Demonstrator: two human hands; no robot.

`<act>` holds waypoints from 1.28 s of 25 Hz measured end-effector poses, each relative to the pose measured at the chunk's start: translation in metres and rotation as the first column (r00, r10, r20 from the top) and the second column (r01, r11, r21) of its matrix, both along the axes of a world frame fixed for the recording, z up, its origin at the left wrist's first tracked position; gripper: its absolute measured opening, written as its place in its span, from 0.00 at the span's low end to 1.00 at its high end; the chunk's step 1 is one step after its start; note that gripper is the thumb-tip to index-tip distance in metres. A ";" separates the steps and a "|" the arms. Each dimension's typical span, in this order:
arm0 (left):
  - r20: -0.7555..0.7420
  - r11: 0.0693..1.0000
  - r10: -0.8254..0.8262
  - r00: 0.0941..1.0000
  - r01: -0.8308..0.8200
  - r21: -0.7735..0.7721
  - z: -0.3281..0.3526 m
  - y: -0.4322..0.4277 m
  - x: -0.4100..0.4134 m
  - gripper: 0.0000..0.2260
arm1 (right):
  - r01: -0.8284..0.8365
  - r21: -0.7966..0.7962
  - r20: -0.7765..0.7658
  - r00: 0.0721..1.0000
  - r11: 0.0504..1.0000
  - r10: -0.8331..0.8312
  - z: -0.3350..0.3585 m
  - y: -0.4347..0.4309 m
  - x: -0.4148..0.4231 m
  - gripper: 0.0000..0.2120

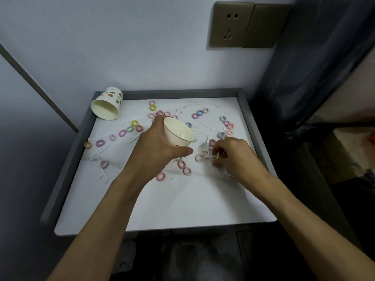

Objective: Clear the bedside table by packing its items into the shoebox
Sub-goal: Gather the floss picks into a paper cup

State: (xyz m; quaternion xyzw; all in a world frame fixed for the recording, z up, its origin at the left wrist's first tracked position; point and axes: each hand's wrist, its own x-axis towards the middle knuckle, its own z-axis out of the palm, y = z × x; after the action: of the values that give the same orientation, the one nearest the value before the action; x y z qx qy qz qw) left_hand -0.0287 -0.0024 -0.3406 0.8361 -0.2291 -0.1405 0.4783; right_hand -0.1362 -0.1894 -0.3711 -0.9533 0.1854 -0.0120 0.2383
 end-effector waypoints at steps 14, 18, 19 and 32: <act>-0.033 1.000 -0.006 0.999 0.005 -0.021 0.000 -0.002 0.003 0.31 | 0.221 0.288 0.175 0.944 0.932 -0.278 0.011 -0.035 0.003 0.07; -0.030 1.000 -0.017 0.999 0.016 -0.018 0.001 -0.002 0.003 0.31 | 0.216 0.231 0.156 0.954 0.949 -0.255 0.006 -0.043 0.001 0.11; -0.031 1.000 -0.018 0.999 0.017 -0.016 0.002 -0.002 0.003 0.31 | 0.216 0.230 0.152 0.955 0.949 -0.254 0.005 -0.043 0.000 0.13; -0.012 1.000 -0.008 1.000 0.008 0.024 0.004 -0.002 0.003 0.36 | 0.143 -0.166 0.286 0.954 0.976 -0.091 0.002 -0.033 0.012 0.05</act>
State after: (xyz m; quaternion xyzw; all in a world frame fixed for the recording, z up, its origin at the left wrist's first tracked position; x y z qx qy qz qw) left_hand -0.0257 -0.0046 -0.3368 0.8400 -0.2280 -0.1500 0.4689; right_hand -0.1244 -0.2219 -0.3691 -0.9475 0.2046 -0.1762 0.1714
